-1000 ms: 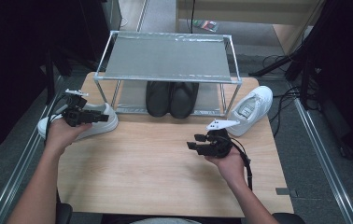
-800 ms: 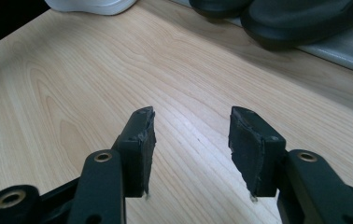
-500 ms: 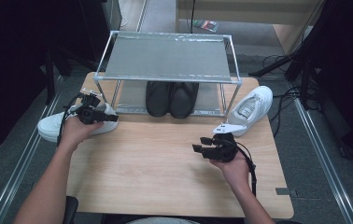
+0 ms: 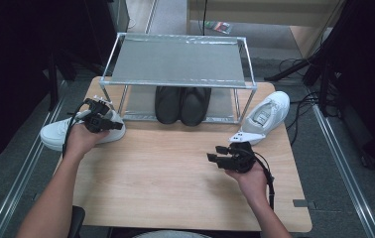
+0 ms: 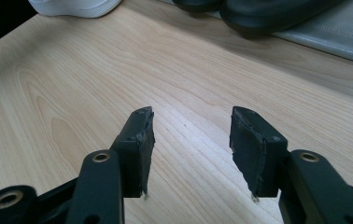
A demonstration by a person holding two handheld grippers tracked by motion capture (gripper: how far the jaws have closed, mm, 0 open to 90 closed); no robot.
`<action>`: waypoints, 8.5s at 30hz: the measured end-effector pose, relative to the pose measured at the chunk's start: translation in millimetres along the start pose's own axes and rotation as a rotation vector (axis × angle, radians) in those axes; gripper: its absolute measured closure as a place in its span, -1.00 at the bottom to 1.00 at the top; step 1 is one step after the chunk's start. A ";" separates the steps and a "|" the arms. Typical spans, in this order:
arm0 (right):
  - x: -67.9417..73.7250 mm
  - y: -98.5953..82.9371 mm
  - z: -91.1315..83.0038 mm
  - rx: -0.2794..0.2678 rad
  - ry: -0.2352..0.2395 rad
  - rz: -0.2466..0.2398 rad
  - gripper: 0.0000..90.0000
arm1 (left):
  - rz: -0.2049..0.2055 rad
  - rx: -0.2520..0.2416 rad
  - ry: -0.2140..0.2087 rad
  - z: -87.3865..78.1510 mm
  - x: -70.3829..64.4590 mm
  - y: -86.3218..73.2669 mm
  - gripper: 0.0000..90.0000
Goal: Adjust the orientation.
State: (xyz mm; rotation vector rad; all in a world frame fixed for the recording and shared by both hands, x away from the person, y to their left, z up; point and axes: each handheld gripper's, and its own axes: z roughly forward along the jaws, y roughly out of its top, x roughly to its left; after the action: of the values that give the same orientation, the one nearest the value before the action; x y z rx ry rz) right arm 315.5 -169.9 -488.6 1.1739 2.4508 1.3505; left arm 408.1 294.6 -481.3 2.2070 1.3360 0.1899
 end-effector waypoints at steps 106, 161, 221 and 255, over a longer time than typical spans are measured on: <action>5.3 16.6 24.4 0.054 0.062 -0.042 0.23 | 0.216 -0.110 -0.296 -17.3 -184.7 -1.9 -0.02; 26.8 24.5 45.7 0.089 0.108 -0.047 1.00 | 0.121 -0.020 -0.277 -2.4 -109.9 -35.6 1.00; 43.1 22.3 67.6 0.139 0.154 -0.052 1.00 | 0.143 -0.017 -0.335 14.9 -120.4 -30.4 1.00; 40.1 4.3 33.1 0.088 0.115 0.001 0.89 | 0.210 -0.010 -0.433 20.4 -133.1 -9.2 0.87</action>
State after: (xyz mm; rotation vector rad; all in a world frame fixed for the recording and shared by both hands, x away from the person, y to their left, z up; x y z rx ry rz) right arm 304.2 -119.2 -494.9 1.1457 2.6140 1.3600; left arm 342.8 176.6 -482.4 2.2133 0.8679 -0.1958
